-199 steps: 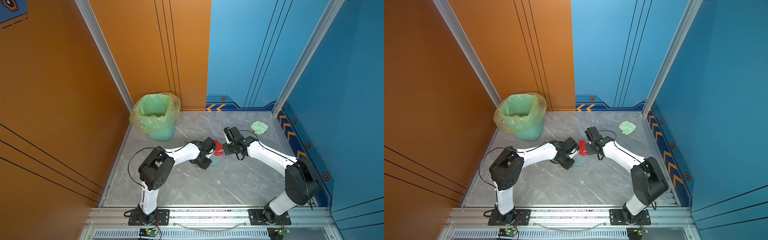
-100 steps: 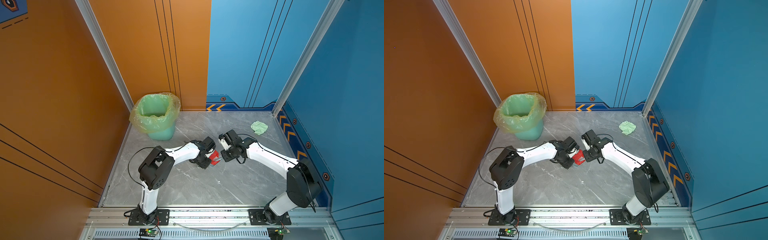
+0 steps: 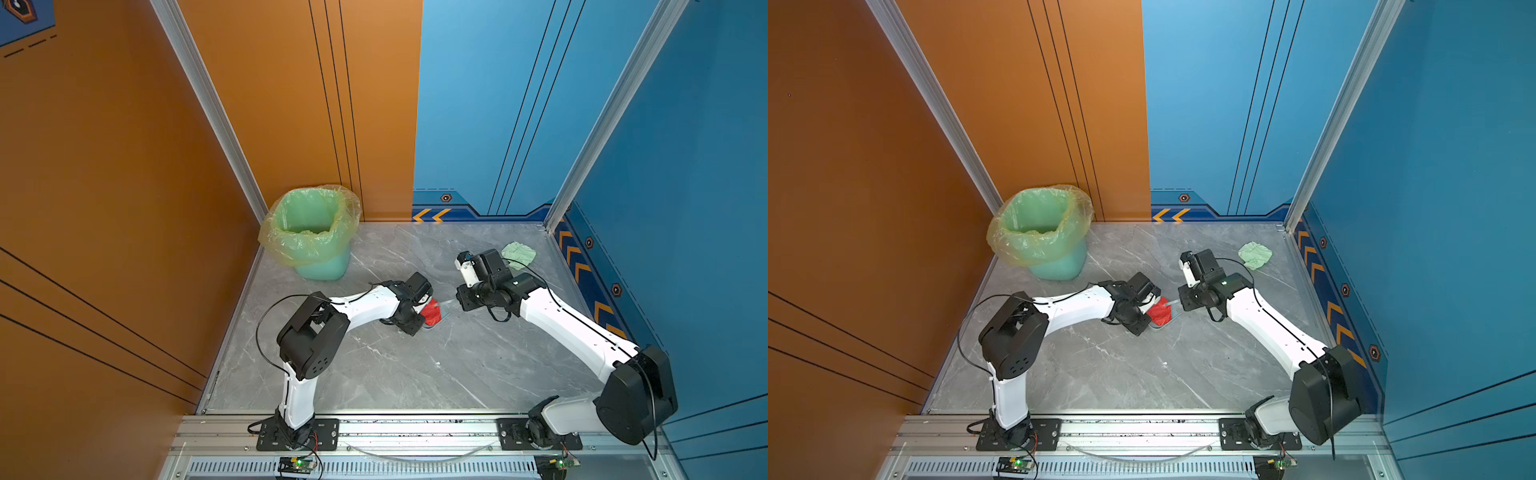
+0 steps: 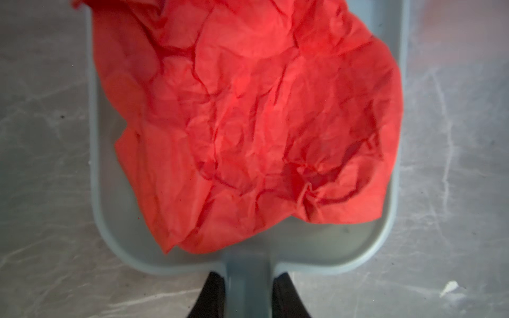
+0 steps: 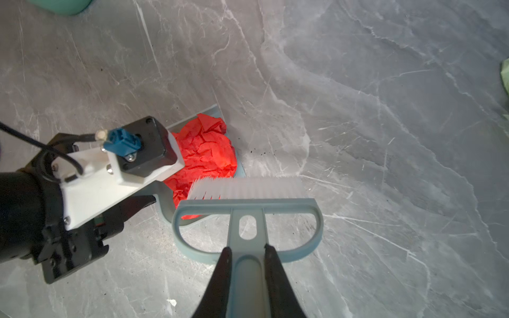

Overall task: Sweep away the paper scraps from the table
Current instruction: 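Lift the dustpan with the red scrap over the bin with the left gripper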

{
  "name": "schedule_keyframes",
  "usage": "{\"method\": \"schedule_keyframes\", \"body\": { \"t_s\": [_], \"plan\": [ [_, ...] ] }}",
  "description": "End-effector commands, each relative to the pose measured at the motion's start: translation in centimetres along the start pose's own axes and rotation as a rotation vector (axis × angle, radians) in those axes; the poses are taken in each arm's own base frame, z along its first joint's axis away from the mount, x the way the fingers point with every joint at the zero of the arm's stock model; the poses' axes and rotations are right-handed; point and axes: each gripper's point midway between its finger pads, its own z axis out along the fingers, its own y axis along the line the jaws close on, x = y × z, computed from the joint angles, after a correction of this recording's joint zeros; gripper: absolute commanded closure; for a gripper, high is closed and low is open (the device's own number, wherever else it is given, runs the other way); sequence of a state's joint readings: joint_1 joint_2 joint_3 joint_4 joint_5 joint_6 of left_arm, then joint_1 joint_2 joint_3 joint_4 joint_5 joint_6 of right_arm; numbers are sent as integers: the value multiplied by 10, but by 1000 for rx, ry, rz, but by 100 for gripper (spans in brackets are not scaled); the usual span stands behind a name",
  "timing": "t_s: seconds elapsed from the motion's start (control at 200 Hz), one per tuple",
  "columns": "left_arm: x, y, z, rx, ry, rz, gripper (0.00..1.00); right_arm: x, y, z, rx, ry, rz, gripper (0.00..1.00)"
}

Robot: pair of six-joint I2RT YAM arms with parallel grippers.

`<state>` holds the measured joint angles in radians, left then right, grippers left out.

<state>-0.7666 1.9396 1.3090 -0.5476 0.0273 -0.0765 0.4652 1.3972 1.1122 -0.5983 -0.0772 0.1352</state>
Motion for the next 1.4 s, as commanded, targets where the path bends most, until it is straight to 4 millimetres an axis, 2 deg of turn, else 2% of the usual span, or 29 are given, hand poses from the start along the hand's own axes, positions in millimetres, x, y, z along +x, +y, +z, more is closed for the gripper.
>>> {"method": "schedule_keyframes", "body": {
  "t_s": [0.0, 0.24, 0.375, 0.501, 0.661, 1.041, 1.397],
  "plan": [
    [-4, 3, -6, -25, -34, 6, 95, -8, -6, -13, -14, -61, 52, 100],
    [-12, 9, -33, -49, -86, 15, 95, -21, -46, -34, 57, -182, 211, 100],
    [-15, 14, -62, -75, -92, 26, 95, -21, -76, -40, 132, -225, 325, 100],
    [-20, 18, -89, -91, -127, 29, 95, -20, -90, -41, 156, -232, 383, 100],
    [-26, 28, -126, -121, -178, 35, 94, -17, -96, -38, 165, -224, 406, 100],
    [-35, 67, -221, -212, -322, 1, 92, -6, -95, -26, 155, -187, 418, 100],
    [-33, 133, -302, -359, -467, -99, 89, -3, -92, -16, 139, -162, 426, 100]
  ]
}}
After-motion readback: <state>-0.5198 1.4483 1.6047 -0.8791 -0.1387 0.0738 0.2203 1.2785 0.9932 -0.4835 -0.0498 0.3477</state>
